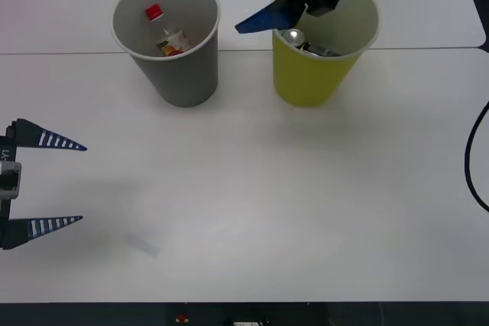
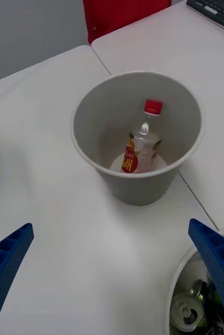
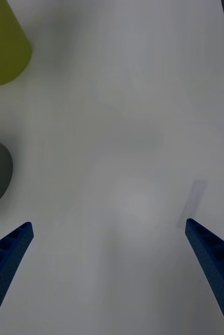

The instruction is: Put the can into the green bin and the plastic bottle into the gray bin

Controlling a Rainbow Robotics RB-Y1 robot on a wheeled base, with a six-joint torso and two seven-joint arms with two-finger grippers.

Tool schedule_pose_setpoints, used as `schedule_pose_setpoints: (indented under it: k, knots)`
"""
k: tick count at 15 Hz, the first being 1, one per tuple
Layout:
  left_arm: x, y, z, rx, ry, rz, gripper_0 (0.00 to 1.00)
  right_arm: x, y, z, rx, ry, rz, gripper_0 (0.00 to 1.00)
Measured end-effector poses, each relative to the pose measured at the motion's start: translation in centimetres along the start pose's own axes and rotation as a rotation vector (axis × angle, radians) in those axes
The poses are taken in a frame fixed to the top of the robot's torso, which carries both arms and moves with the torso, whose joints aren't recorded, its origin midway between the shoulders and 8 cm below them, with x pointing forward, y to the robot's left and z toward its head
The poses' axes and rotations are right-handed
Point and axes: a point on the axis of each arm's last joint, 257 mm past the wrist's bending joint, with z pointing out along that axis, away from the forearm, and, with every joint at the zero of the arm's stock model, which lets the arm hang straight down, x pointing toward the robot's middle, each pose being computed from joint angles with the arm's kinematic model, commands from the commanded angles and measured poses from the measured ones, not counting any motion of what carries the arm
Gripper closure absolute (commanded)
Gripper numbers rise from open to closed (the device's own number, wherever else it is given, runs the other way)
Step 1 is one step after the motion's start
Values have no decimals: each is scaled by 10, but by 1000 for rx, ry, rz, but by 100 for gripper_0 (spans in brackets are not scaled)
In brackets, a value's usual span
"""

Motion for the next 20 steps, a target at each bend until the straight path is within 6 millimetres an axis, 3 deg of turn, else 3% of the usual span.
schedule_pose_setpoints:
  k: [5,12,20]
  knots:
    - [0,0,0,0,0,0,0,65,35,-49,-5,-16,-57,0]
    - [0,0,0,0,0,0,0,148,78,-90,-22,-3,-141,0]
    - [0,0,0,0,0,0,0,222,78,-117,-74,2,-226,0]
